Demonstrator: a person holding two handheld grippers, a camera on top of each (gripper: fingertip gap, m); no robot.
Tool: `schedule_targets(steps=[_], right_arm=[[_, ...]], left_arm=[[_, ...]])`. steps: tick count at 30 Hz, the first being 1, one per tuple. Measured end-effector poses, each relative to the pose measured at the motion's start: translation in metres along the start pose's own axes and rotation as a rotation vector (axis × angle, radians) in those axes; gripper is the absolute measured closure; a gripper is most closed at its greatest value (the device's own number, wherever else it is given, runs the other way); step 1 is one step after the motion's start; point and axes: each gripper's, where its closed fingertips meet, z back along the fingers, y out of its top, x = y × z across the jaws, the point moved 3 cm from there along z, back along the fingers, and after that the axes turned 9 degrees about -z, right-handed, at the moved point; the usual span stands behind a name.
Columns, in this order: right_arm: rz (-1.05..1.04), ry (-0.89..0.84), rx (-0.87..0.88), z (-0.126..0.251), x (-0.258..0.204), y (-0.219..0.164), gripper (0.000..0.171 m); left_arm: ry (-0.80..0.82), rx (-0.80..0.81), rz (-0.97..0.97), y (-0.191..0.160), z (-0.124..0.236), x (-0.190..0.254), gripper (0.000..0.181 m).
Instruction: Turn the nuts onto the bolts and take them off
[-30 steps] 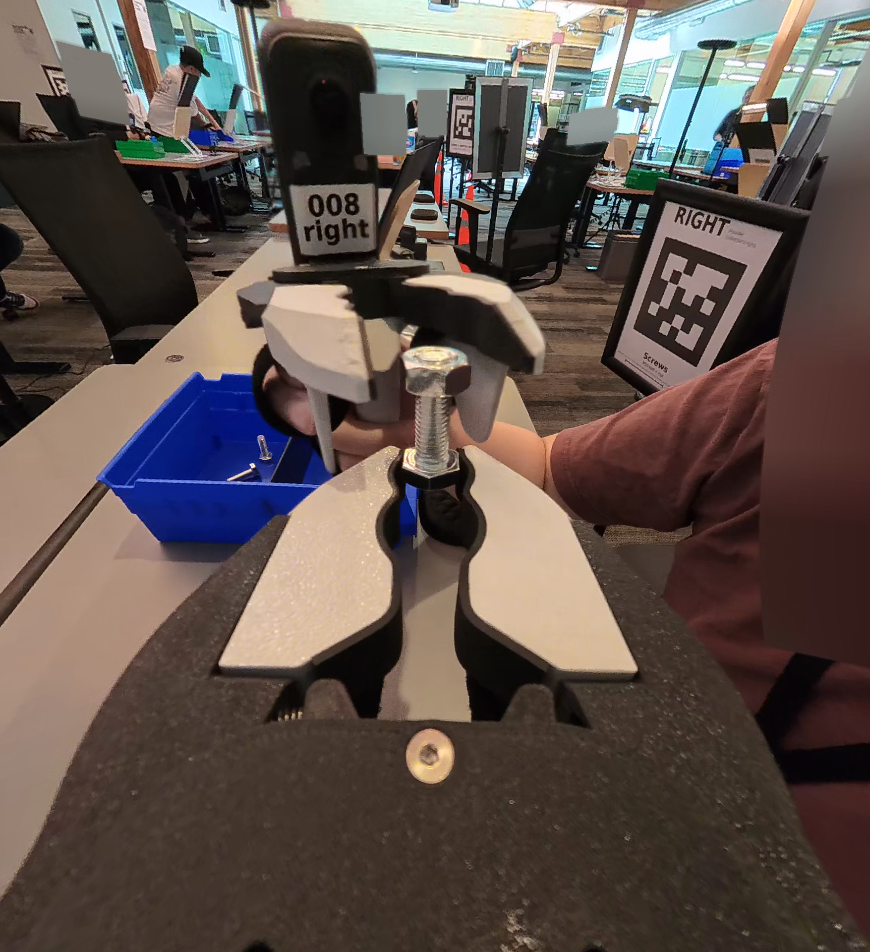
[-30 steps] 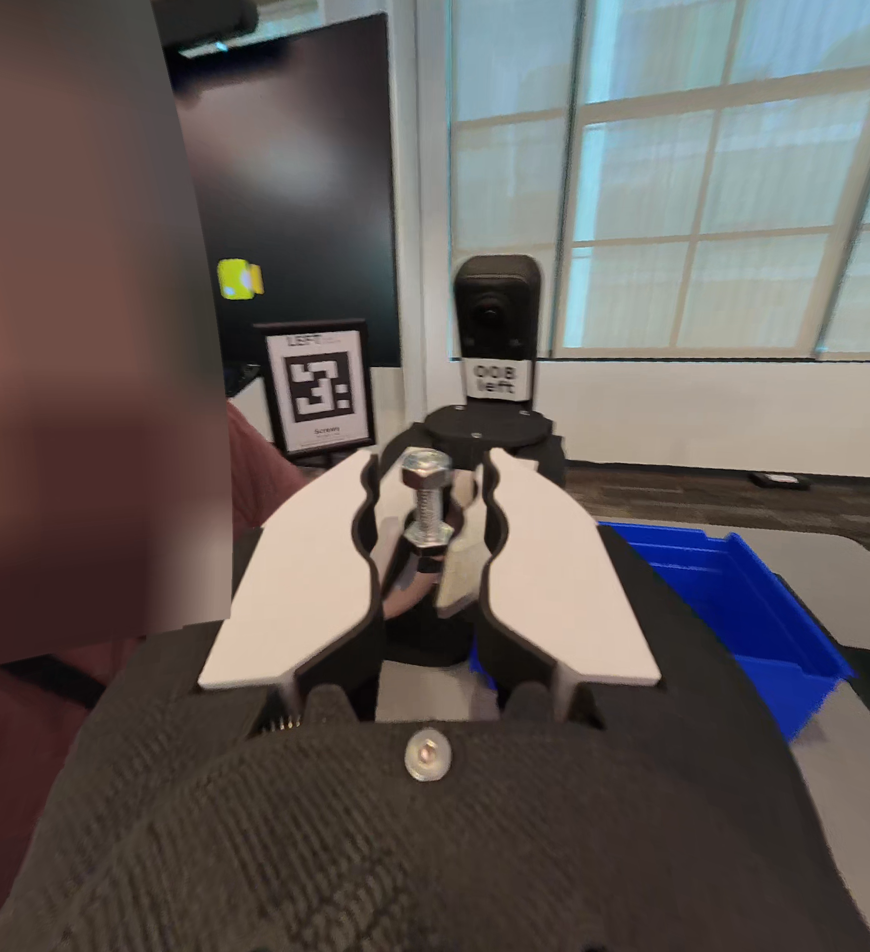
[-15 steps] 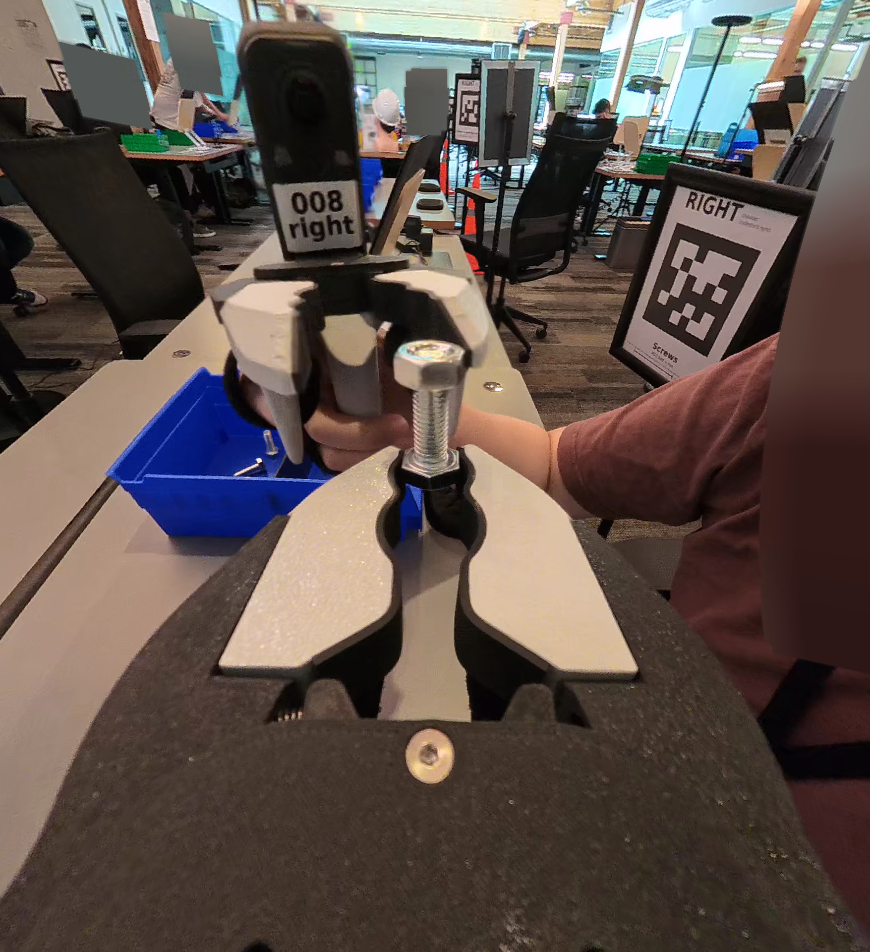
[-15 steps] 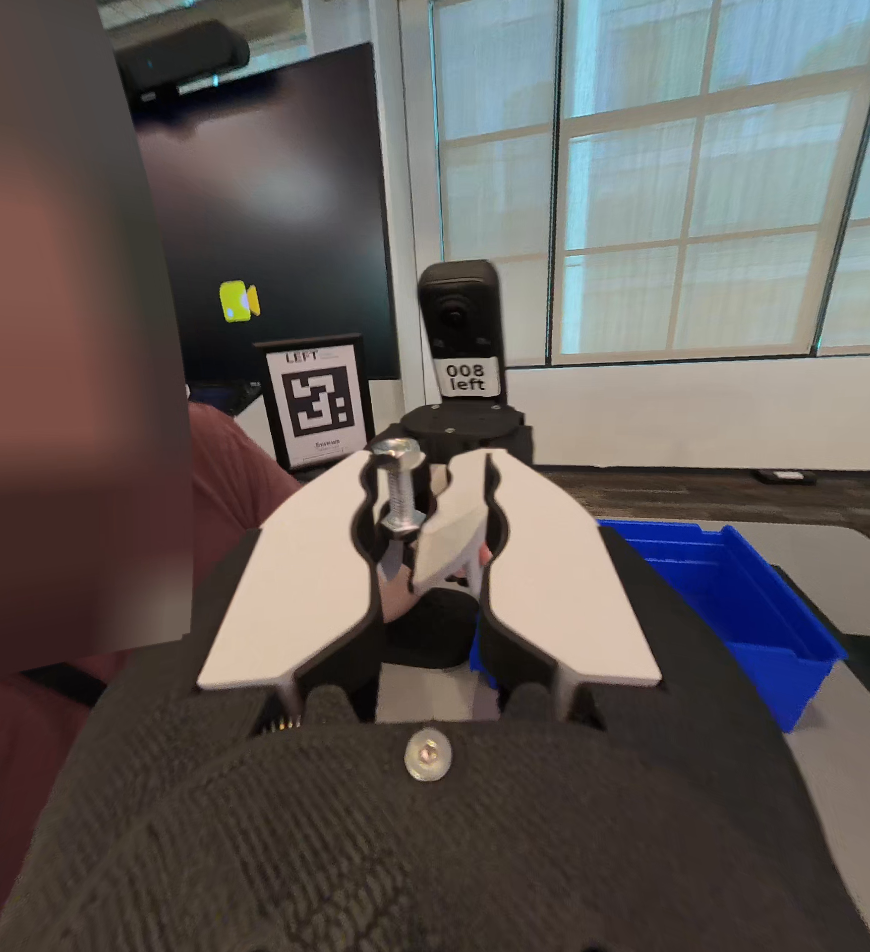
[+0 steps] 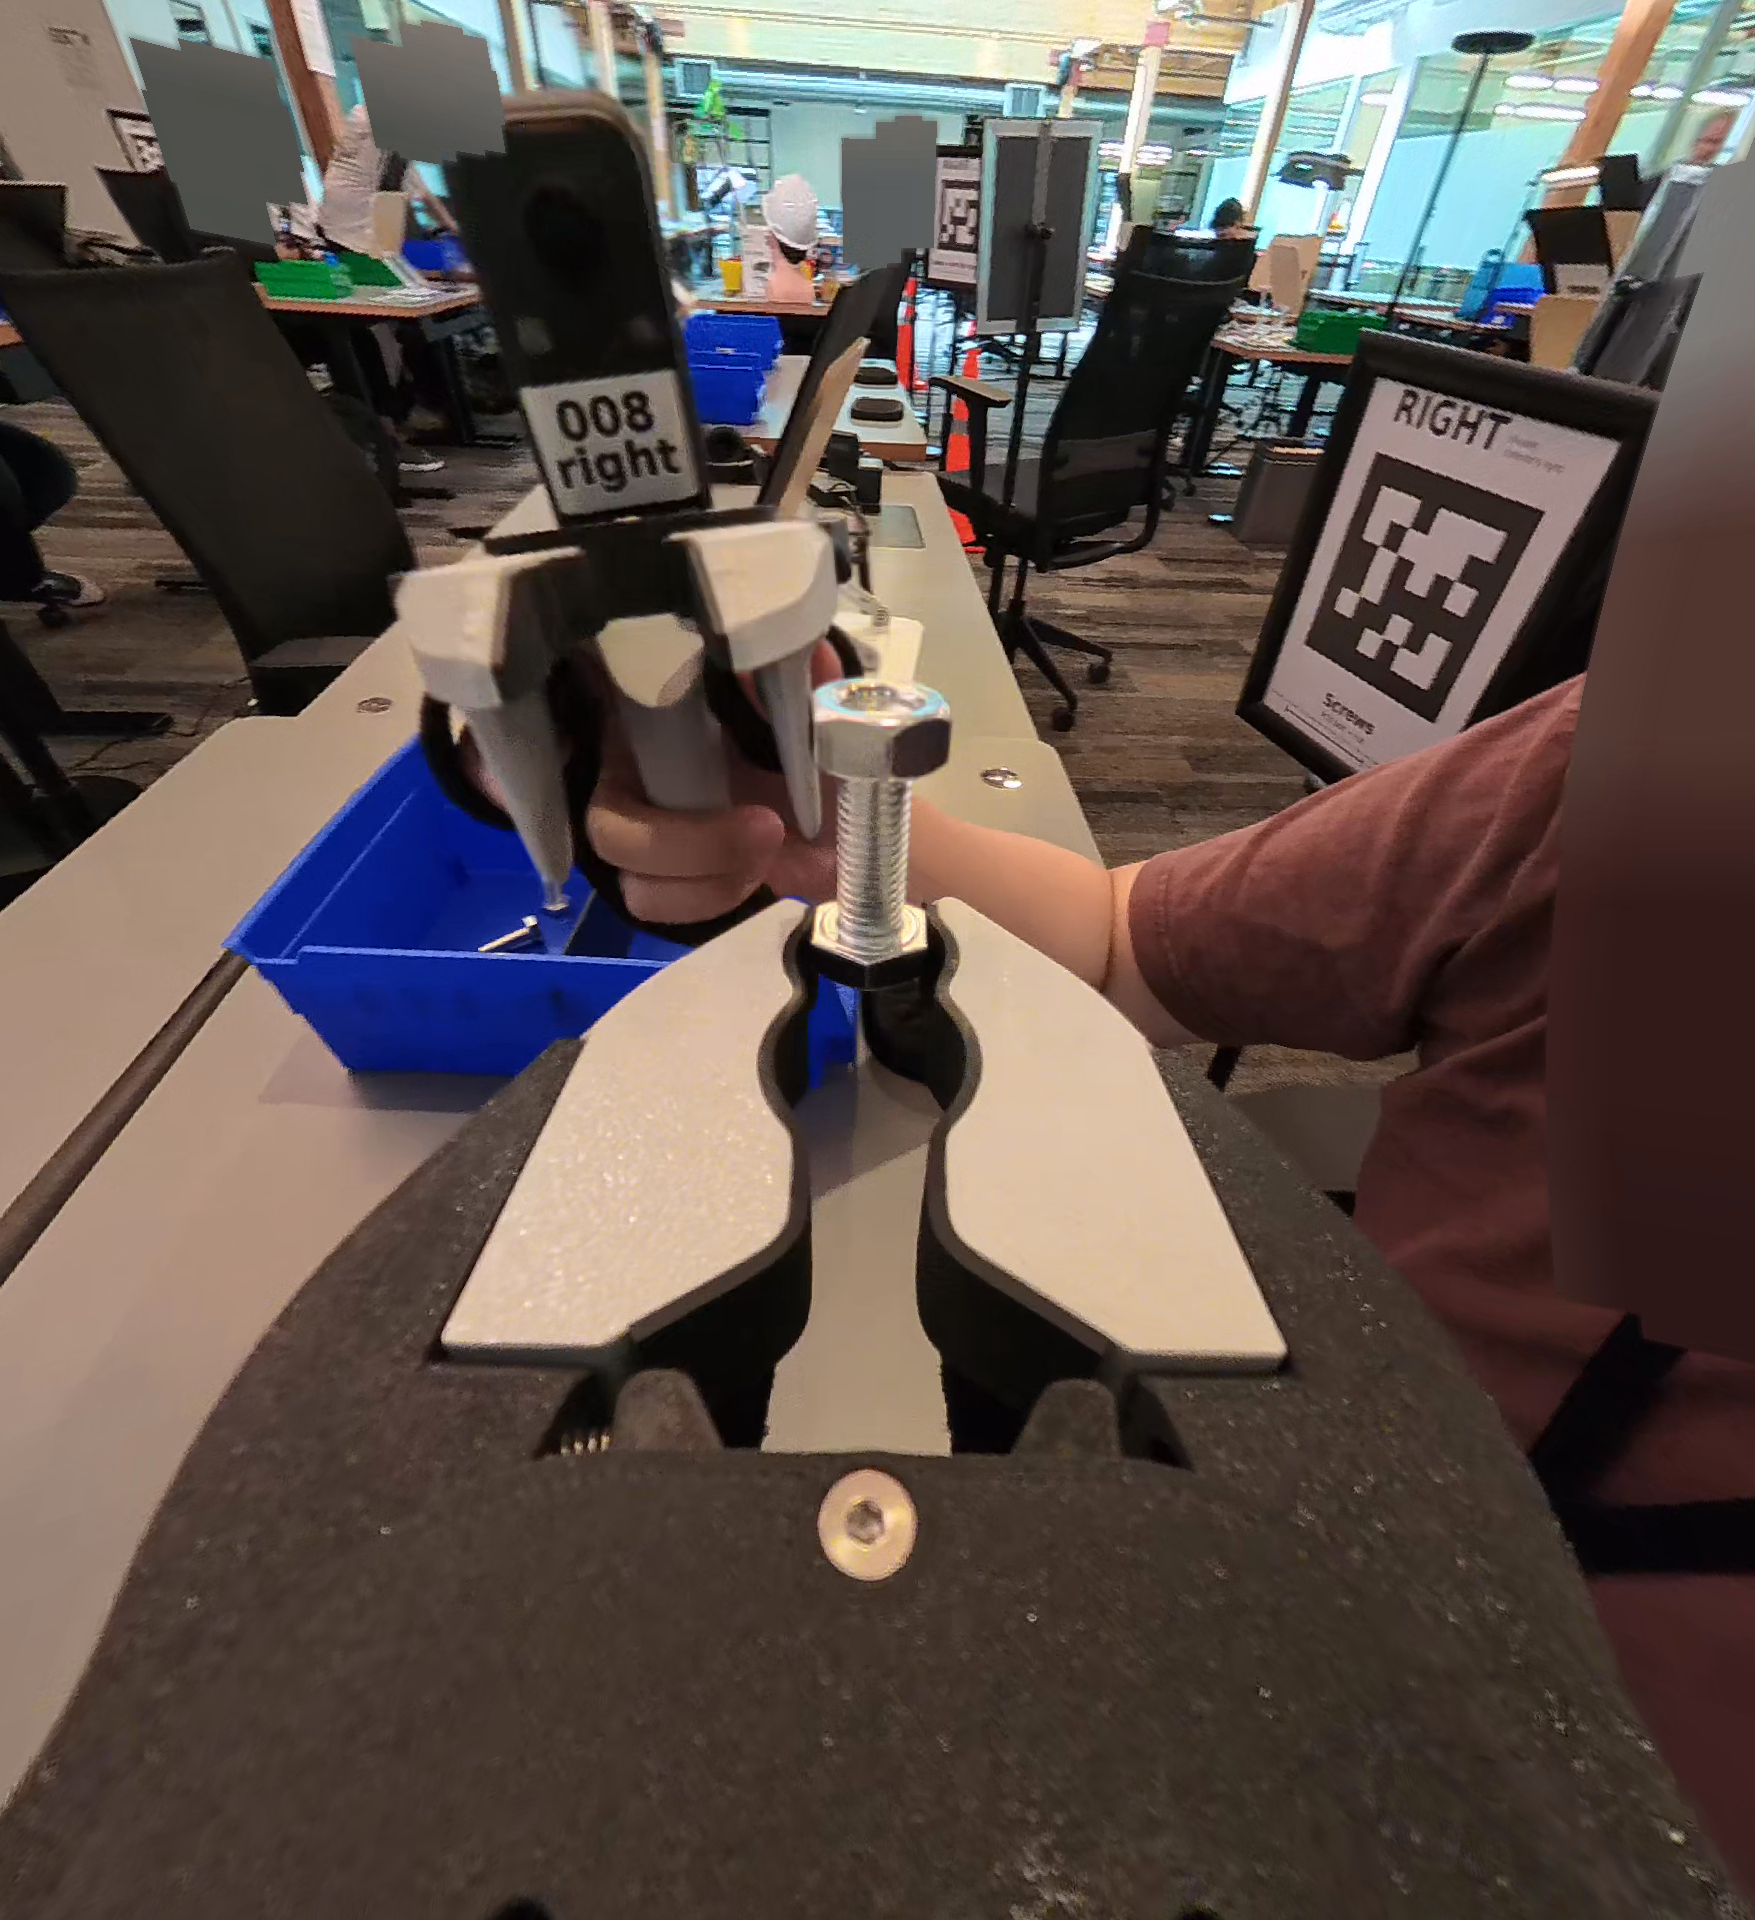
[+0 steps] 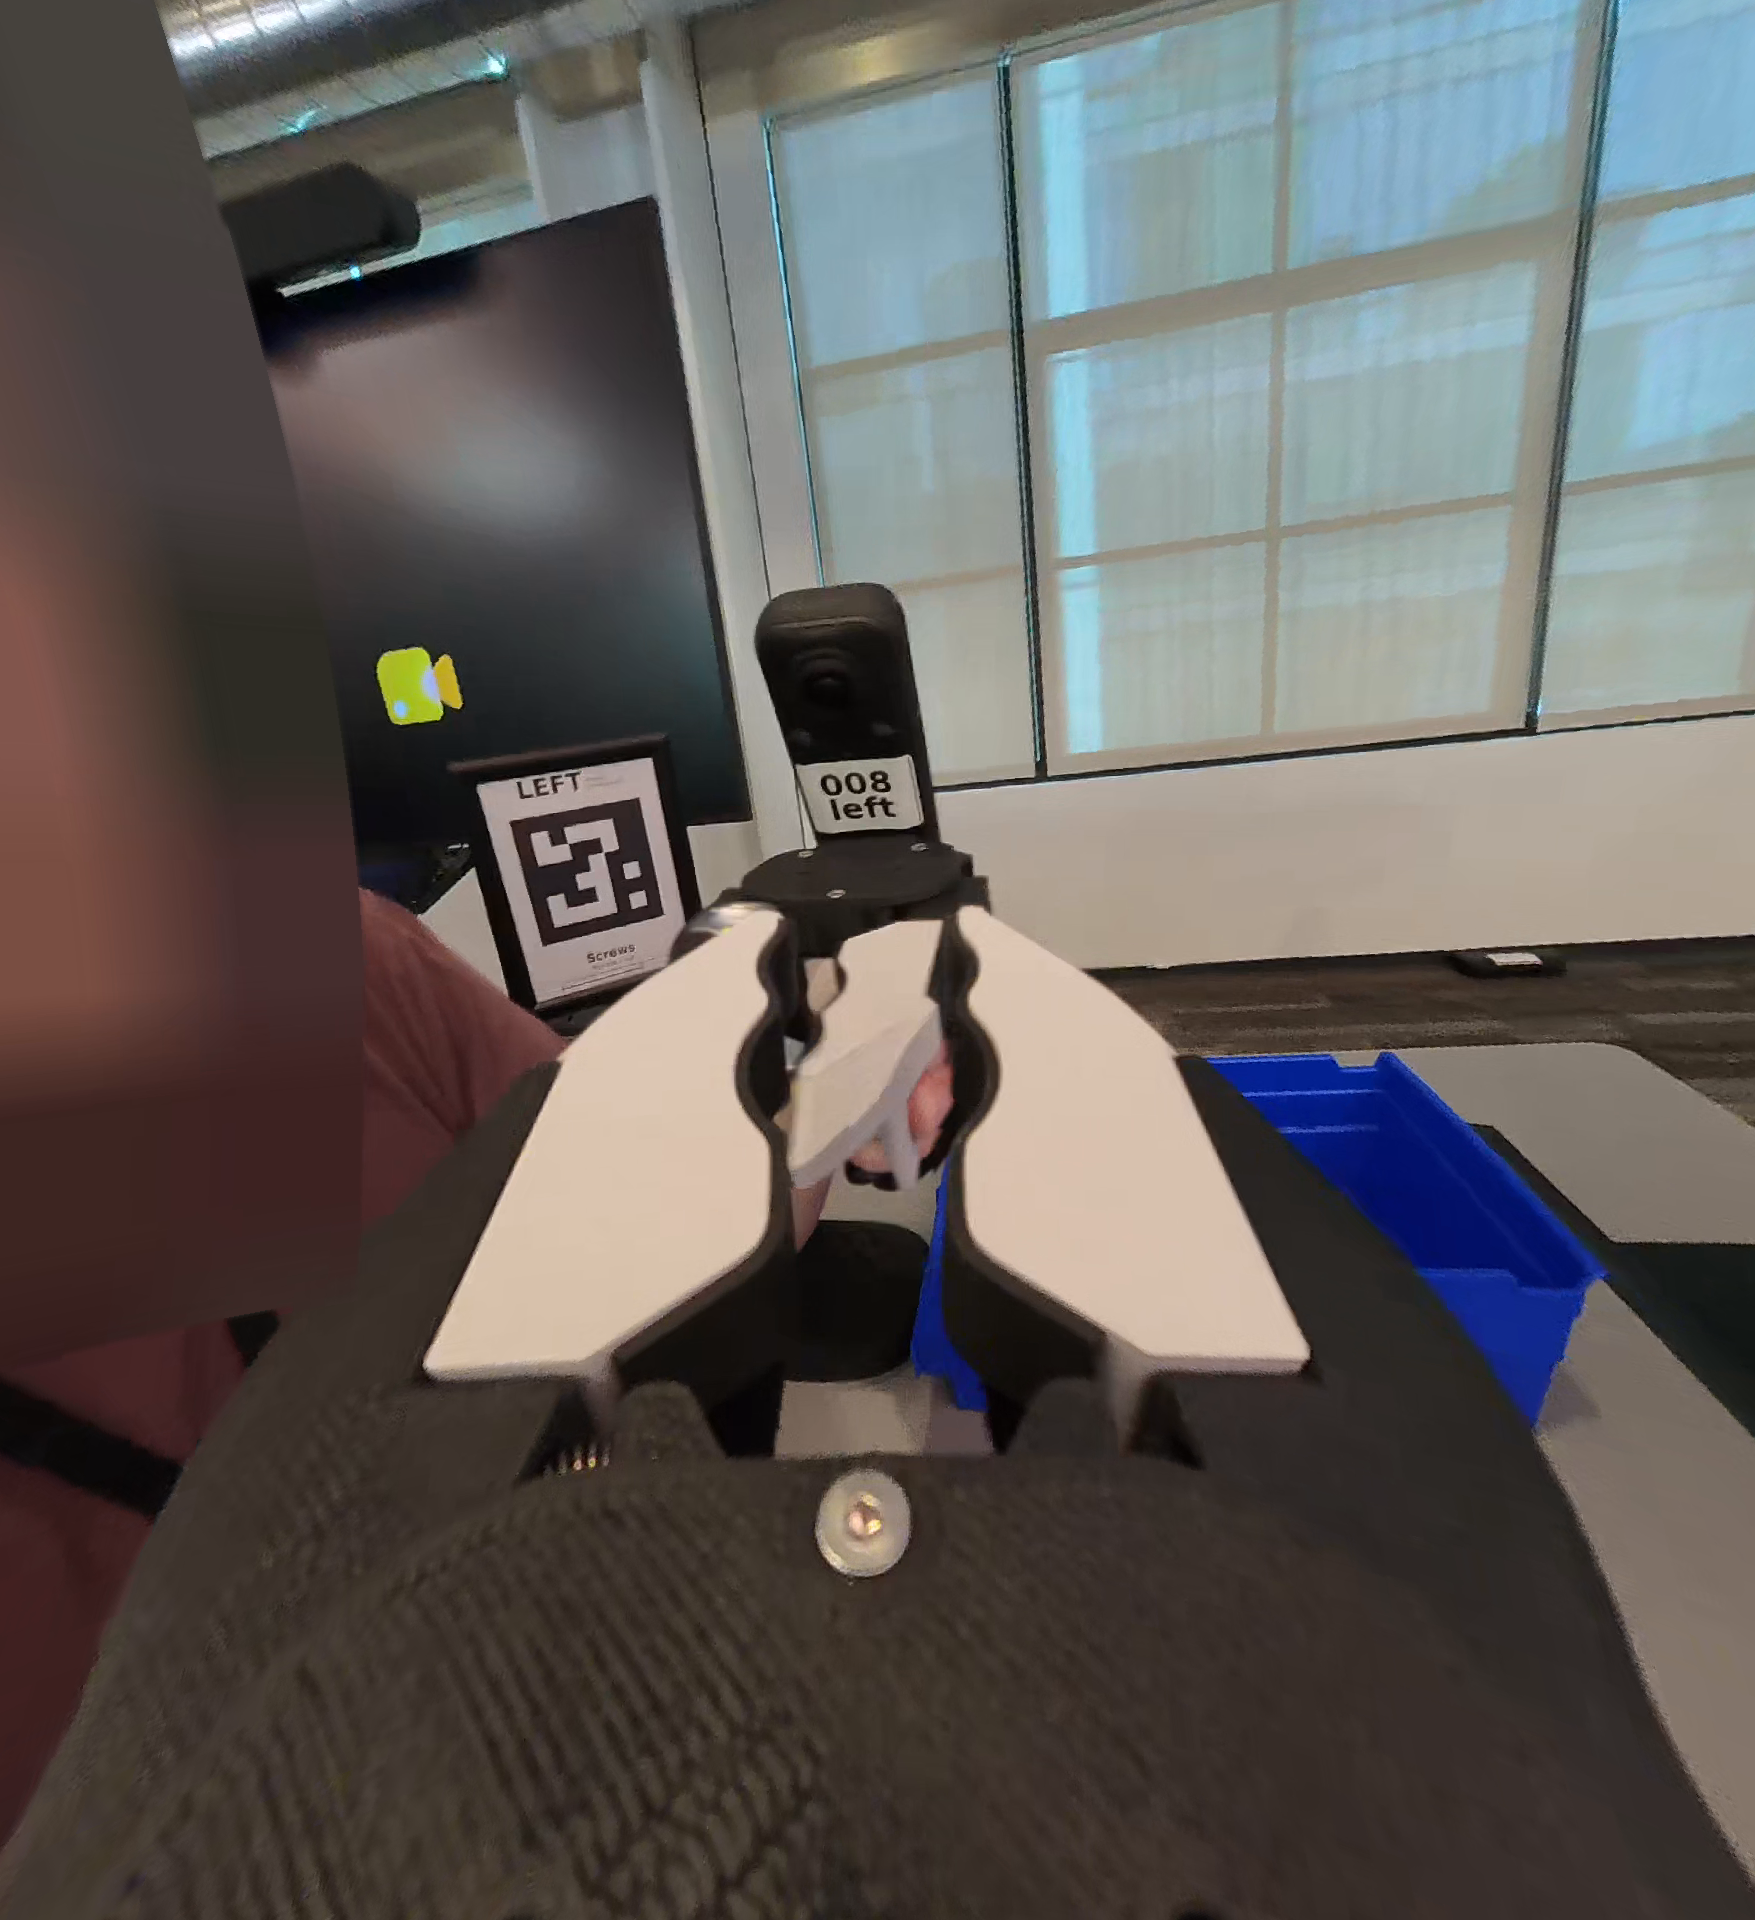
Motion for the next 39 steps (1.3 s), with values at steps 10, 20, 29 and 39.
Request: schedule_targets(steps=[10, 20, 29, 39], right_arm=[[0.015, -0.021, -0.041, -0.005, -0.001, -0.005, 0.142], [0.116, -0.112, -0.118, -0.017, -0.008, -0.012, 0.137], [0.103, -0.108, -0.121, -0.016, -0.012, -0.01, 0.141], [0.092, -0.063, -0.12, -0.015, -0.017, -0.009, 0.153]], left_arm=[[0.043, -0.01, -0.006, -0.002, 0.001, -0.006, 0.164], [0.084, -0.023, 0.016, -0.004, 0.001, -0.012, 0.164], [0.121, -0.02, 0.026, -0.004, 0.005, -0.017, 0.164], [0.103, -0.046, -0.004, -0.006, 0.002, -0.013, 0.163]])
